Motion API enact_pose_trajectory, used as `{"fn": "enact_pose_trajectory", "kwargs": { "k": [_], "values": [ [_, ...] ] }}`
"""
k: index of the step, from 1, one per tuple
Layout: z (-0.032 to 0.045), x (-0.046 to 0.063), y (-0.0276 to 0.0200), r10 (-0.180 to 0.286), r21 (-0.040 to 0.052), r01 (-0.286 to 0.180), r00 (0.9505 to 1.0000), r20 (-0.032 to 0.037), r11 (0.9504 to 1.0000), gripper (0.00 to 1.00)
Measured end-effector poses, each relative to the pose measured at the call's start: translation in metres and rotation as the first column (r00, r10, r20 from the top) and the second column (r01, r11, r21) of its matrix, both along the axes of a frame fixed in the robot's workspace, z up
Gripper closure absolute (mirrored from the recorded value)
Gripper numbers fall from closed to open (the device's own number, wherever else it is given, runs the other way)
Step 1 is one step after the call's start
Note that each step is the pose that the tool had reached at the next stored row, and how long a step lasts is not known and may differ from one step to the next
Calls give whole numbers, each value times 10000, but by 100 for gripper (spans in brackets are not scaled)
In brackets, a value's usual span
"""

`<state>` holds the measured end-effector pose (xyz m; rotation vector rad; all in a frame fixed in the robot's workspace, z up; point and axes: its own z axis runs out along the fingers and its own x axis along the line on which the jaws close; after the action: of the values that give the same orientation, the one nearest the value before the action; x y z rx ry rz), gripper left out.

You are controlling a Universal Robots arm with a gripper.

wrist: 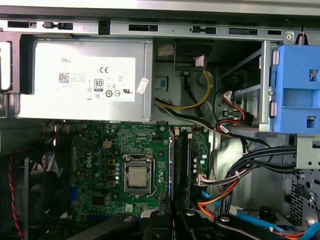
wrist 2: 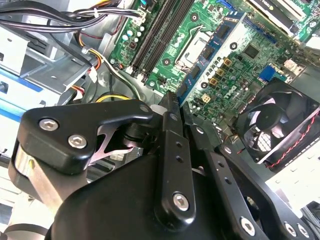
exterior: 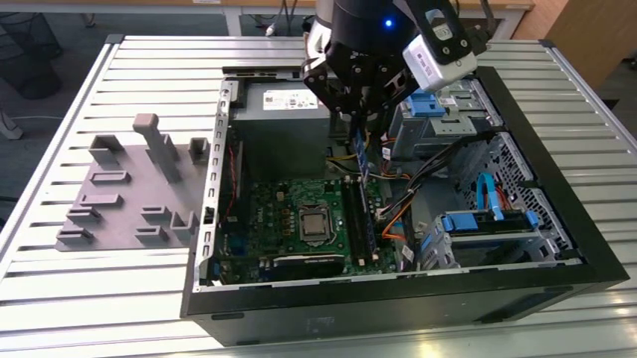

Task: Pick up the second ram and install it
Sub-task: 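Insert the second ram into the second slot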

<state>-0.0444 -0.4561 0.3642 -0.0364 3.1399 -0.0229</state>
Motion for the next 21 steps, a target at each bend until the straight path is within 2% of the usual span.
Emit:
{"fn": "enact_pose_trajectory", "kwargs": {
  "k": [4, 21],
  "values": [
    [-25, 0, 0, -1, 13, 1, 10000, 0, 10000, 86],
    [-328, 122, -2, -1, 17, 1, 10000, -1, 10000, 86]
  ]
}}
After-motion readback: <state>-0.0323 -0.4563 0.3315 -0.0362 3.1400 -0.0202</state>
